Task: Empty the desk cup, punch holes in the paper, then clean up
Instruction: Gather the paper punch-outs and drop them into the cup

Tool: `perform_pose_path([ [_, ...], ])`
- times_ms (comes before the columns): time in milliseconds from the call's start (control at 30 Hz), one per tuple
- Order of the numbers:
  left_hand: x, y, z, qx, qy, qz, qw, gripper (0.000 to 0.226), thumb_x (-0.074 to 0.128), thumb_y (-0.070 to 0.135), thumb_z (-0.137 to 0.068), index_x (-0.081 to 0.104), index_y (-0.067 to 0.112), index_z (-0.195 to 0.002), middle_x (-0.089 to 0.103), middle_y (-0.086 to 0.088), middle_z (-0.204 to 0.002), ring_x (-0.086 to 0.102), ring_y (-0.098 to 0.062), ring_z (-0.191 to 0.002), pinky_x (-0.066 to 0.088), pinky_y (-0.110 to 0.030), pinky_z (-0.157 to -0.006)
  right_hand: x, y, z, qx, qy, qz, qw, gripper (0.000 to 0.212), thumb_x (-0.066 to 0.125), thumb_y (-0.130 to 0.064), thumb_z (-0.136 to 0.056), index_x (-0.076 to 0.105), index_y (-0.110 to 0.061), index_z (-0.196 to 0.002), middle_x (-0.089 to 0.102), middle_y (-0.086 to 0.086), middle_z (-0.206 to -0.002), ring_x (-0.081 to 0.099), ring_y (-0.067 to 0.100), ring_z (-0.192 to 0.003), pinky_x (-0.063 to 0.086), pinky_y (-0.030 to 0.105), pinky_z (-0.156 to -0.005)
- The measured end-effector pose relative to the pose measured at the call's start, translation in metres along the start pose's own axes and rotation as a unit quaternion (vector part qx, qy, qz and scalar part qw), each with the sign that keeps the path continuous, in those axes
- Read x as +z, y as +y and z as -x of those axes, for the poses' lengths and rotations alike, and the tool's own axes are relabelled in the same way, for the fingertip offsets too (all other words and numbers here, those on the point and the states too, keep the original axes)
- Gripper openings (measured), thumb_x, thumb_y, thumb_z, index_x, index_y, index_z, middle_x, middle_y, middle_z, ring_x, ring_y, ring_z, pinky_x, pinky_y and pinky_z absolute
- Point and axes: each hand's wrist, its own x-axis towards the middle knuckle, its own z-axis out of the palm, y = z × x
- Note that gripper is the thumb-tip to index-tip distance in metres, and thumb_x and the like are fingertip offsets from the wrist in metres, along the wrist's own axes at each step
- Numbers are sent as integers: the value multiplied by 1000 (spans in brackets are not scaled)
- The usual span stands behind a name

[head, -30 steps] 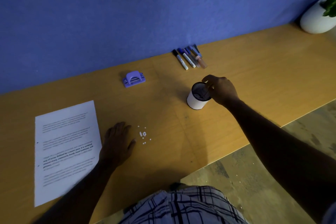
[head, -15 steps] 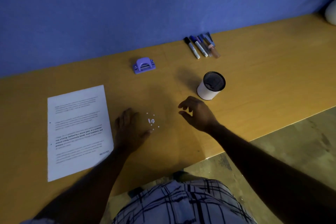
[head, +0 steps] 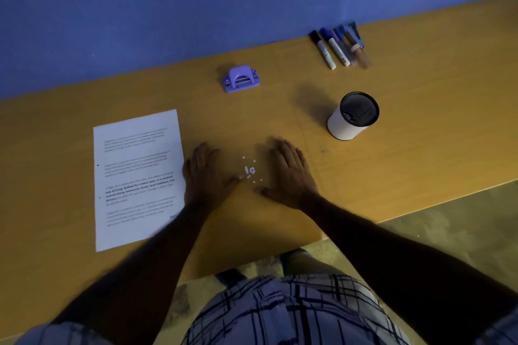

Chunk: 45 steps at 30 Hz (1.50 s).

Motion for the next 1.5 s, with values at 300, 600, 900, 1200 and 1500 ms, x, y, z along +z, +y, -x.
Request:
perform_pose_path([
  [300,2,-7,11,7,20,4,1000,76,61,60,-80,43,15,-140,30,-13,-154,27,-33,-143,25,-53,-113,-1,-7,-42,-30,4,35,999,106,53,-79,-71,26,-13,-150,15,13,-162,6,29,-150,-3,52,-119],
  [600,0,-8,16,19,37,3,999,68,55,57,-82,49,12,-134,37,-14,-150,33,-34,-140,28,-53,-111,-5,7,-51,-66,1,20,998,112,46,-87,-68,23,-16,-151,15,11,-162,9,28,-150,-3,51,-119],
  [900,0,-13,15,15,32,-6,999,68,48,58,-83,50,12,-133,37,-15,-150,33,-33,-140,27,-53,-112,-9,25,-58,-152,-20,63,986,118,46,-95,-59,24,-21,-149,18,7,-160,9,26,-148,-4,55,-117],
  [1200,8,-13,15,31,22,-11,999,65,49,58,-84,50,16,-133,37,-12,-150,33,-32,-140,26,-52,-113,-9,23,-79,-175,-18,65,982,108,38,-94,-66,31,-23,-146,24,6,-159,14,26,-149,12,58,-119],
  [1500,11,-1,-4,124,-46,-71,989,80,38,68,-85,20,29,-153,15,-12,-161,18,-34,-146,17,-54,-116,-12,18,-80,-137,14,36,990,71,36,-64,-90,40,-18,-143,32,8,-156,19,26,-147,10,51,-120],
])
